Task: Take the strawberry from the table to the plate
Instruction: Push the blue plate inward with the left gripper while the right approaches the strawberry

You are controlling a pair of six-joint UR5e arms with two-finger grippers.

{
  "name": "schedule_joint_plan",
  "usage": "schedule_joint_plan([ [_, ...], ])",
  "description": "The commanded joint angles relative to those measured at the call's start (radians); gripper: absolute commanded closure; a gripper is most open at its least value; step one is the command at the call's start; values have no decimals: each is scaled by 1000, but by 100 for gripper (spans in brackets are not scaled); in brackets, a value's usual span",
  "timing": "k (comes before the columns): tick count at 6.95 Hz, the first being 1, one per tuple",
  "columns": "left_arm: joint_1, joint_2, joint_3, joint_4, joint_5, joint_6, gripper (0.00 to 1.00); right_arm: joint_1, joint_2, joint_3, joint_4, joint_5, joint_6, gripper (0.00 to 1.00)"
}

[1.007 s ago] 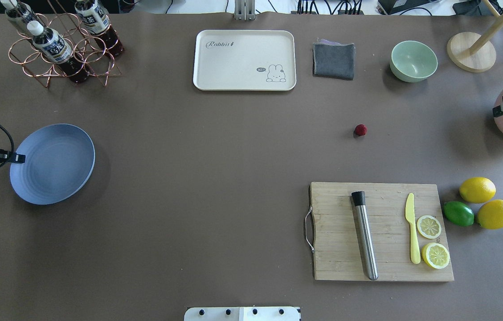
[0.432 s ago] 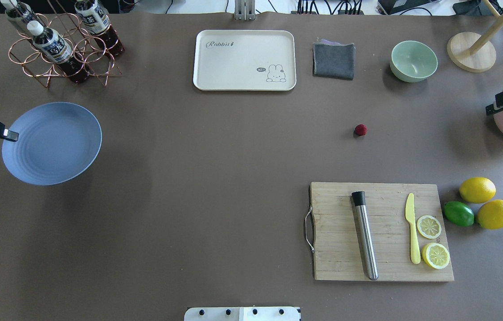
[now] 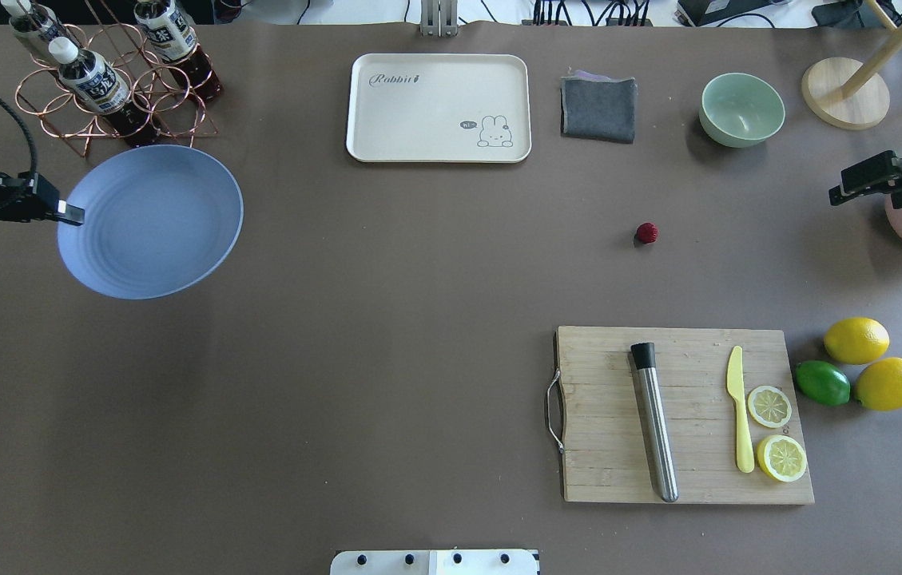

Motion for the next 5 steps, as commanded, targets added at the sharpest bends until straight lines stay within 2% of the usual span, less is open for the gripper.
schedule_joint_plan([
  [1,174,-64,-82,18,163,-190,100,-60,47,-4,0,-41,82,0],
  [4,394,-262,-121,254,421,-280,100,-158,170,-55,-3,-113,261,0],
  [5,502,-303,-113,269,534,-325,100,-168,190,-76,-3,-121,281,0],
])
